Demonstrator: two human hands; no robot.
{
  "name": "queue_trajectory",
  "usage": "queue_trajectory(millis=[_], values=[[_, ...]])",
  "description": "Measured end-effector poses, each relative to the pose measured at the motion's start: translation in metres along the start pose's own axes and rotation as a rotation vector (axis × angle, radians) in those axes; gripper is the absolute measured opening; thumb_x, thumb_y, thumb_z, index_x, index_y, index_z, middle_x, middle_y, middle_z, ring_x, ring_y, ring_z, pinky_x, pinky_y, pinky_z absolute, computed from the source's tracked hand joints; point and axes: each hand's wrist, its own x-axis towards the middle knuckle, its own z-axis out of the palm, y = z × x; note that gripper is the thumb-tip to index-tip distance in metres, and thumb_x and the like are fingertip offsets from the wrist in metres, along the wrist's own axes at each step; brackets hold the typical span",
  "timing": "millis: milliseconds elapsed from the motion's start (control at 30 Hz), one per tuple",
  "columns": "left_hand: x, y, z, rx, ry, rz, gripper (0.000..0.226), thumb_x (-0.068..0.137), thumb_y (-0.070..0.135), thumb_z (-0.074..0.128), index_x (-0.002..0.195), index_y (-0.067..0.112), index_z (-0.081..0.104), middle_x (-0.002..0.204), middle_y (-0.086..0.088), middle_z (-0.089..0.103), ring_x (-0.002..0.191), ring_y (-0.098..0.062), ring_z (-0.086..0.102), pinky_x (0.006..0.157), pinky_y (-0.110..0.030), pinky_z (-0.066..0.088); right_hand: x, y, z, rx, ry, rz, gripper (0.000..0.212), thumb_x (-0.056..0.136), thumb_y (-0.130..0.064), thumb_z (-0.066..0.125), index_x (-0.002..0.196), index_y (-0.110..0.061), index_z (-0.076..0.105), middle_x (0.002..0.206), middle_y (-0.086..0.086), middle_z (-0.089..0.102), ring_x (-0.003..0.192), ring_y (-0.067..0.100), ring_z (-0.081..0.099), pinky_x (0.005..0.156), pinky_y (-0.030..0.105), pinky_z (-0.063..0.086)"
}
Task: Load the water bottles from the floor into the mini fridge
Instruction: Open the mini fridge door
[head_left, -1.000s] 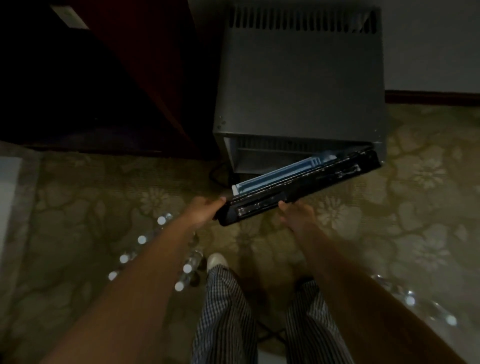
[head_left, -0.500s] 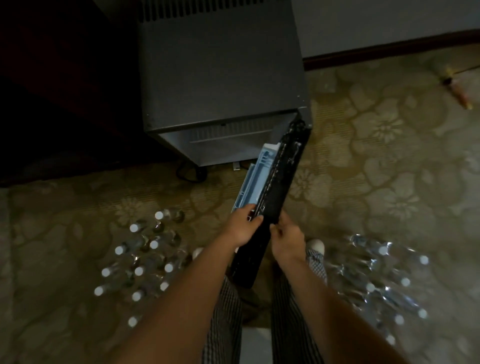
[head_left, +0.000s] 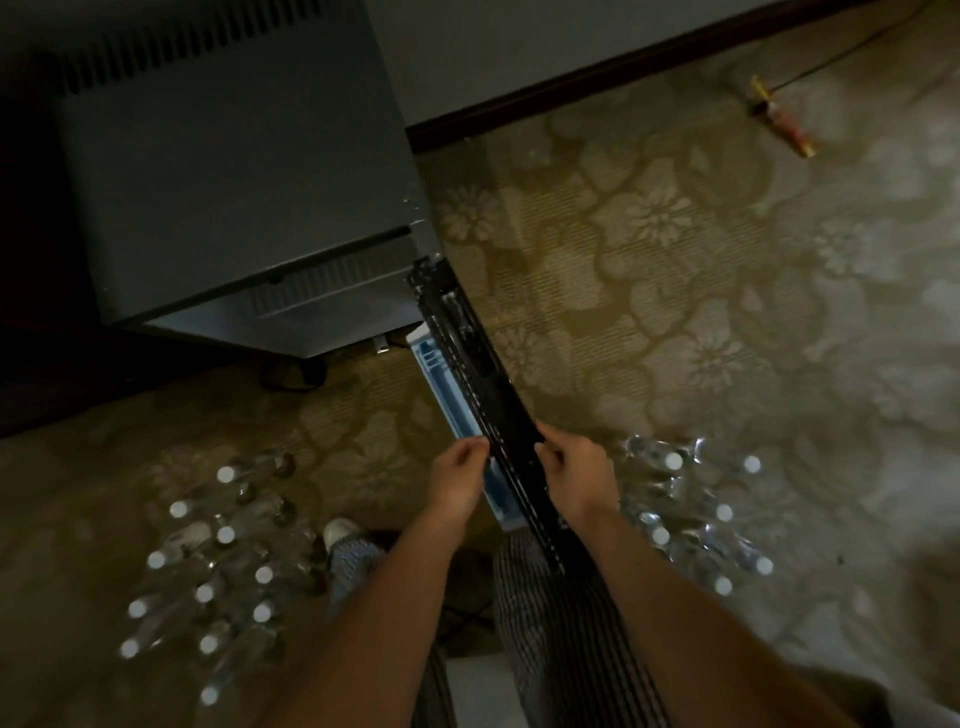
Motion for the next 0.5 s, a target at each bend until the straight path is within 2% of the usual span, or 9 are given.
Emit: queue_trajectory(millis=[67, 167, 233, 300, 367, 400, 500], values=[[-0.002, 0.007, 0.022, -0.030, -0.016, -0.011, 0.020, 0.096, 0.023, 0.046, 0.099, 0.019, 0.065, 0.107, -0.002, 0.063, 0.102, -0.017, 0.057, 0.082, -0.026, 0.041, 0.010, 0.011, -0.022, 0.014, 0.023, 0.002, 0.026, 0.094, -0.020, 0.049, 0.114, -0.025, 0.066, 0.092, 0.006, 0.073, 0.085, 0.024, 0.067, 0.076, 0.037, 0.055], [-0.004, 0.023, 0.050, -0.059, -0.053, 0.006, 0.018, 0.096, 0.023, 0.046, 0.089, 0.026, 0.062, 0.101, 0.002, 0.062, 0.098, -0.014, 0.057, 0.083, -0.027, 0.044, 0.029, 0.022, -0.047, 0.008, 0.074, 0.010, 0.022, 0.094, -0.018, 0.050, 0.100, -0.014, 0.070, 0.087, 0.010, 0.071, 0.080, 0.025, 0.065, 0.071, 0.035, 0.053], [-0.002, 0.035, 0.065, -0.057, -0.071, 0.010, 0.015, 0.095, 0.025, 0.048, 0.090, 0.025, 0.063, 0.100, 0.003, 0.062, 0.099, -0.015, 0.057, 0.085, -0.029, 0.044, 0.043, 0.025, -0.061, -0.030, 0.109, 0.009, 0.022, 0.095, -0.020, 0.048, 0.096, -0.011, 0.069, 0.085, 0.011, 0.069, 0.076, 0.025, 0.063, 0.064, 0.029, 0.047], [0.000, 0.048, 0.078, -0.045, -0.112, 0.035, 0.015, 0.094, 0.025, 0.050, 0.096, 0.022, 0.064, 0.104, 0.001, 0.062, 0.103, -0.015, 0.056, 0.081, -0.026, 0.041, 0.057, 0.026, -0.073, -0.096, 0.138, 0.006, 0.025, 0.097, -0.023, 0.045, 0.100, -0.010, 0.066, 0.091, 0.013, 0.066, 0.075, 0.023, 0.058, 0.063, 0.028, 0.040], [0.004, 0.059, 0.087, -0.008, -0.171, 0.061, 0.024, 0.095, 0.023, 0.049, 0.114, 0.016, 0.062, 0.115, -0.002, 0.061, 0.110, -0.017, 0.055, 0.083, -0.025, 0.039, 0.068, 0.024, -0.081, -0.156, 0.163, -0.003, 0.030, 0.099, -0.027, 0.042, 0.109, -0.008, 0.062, 0.102, 0.014, 0.064, 0.085, 0.027, 0.059, 0.068, 0.032, 0.044], [0.006, 0.065, 0.089, 0.015, -0.189, 0.067, 0.030, 0.094, 0.023, 0.049, 0.123, 0.015, 0.058, 0.121, -0.002, 0.059, 0.114, -0.017, 0.054, 0.086, -0.025, 0.039, 0.073, 0.023, -0.084, -0.177, 0.177, -0.006, 0.031, 0.099, -0.028, 0.042, 0.114, -0.008, 0.061, 0.108, 0.015, 0.062, 0.093, 0.030, 0.060, 0.076, 0.037, 0.048], [0.013, 0.077, 0.085, 0.084, -0.222, 0.126, 0.036, 0.093, 0.022, 0.051, 0.129, 0.016, 0.054, 0.124, 0.001, 0.056, 0.110, -0.014, 0.053, 0.088, -0.024, 0.041, 0.080, 0.014, -0.089, -0.280, 0.238, 0.004, 0.036, 0.098, -0.030, 0.041, 0.122, -0.009, 0.055, 0.119, 0.015, 0.061, 0.111, 0.034, 0.055, 0.098, 0.046, 0.042]])
